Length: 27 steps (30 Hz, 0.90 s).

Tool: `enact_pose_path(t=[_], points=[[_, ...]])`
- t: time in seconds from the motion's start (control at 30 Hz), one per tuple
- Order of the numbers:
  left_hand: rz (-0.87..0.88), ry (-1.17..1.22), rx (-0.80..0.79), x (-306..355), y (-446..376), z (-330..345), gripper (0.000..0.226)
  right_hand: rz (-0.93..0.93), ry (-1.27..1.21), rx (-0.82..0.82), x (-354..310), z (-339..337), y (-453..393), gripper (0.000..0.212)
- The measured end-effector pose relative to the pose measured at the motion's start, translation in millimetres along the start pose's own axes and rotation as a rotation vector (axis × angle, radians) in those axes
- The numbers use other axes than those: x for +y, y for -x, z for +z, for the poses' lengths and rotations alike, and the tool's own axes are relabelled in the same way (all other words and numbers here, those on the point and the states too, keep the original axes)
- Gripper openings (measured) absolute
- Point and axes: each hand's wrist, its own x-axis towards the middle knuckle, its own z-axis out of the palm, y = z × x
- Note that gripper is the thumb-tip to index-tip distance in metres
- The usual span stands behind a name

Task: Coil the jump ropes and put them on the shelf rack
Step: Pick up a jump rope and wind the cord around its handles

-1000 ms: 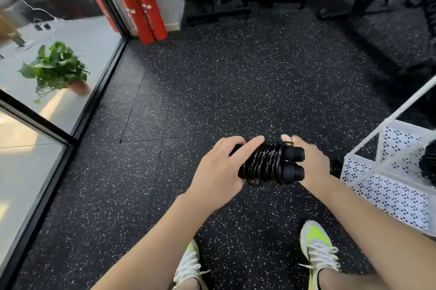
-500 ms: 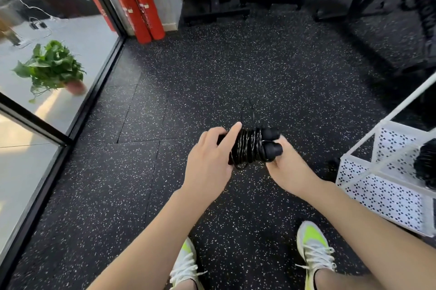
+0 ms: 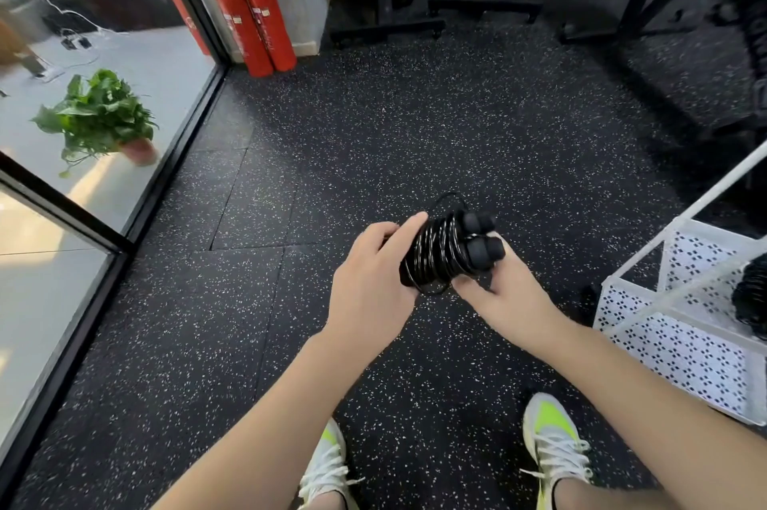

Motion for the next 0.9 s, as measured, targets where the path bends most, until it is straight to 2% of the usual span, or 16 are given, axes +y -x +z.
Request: enact_pose_path(t=[0.1,0.17,0.23,0.3,0.4,0.5,0.57,0.63,0.77,0.9], points=[[-0.074,-0.041,0.046,1,-3,1,0.077,0.018,0.156,0.009,0,10,9,0.029],[-0.100,-0.072,0.045,0,-4,2,0.078,0.131,-0.030,0.011,-2,19,13,0.013],[-0.114,-0.088,0.041,0,-4,3,0.080,0.202,-0.219,0.001,-8,26,14,0.014],[-0.112,-0.092,0.035,2,-3,4,0.079,0.221,-0.233,0.003,-14,30,12,0.010],[-0.120,-0.120,0.020,5,-2,7,0.074,0.277,-0.287,-0.007,-20,34,9,0.016],[-0.113,-0.158,0.014,5,-2,5,0.075,0.397,-0.589,-0.070,-23,36,8,0.017],[-0.115,-0.178,0.008,5,-2,2,0.079,0.415,-0.691,-0.121,-24,36,7,0.026],[-0.125,-0.192,-0.003,6,-3,1,0.081,0.406,-0.683,-0.097,-23,39,8,0.028],[-0.124,-0.246,-0.040,11,-4,2,0.086,0.421,-0.601,0.028,-22,50,13,0.008],[-0.116,-0.272,-0.009,14,-5,4,0.073,0.399,-0.532,0.081,-27,58,18,0.012]])
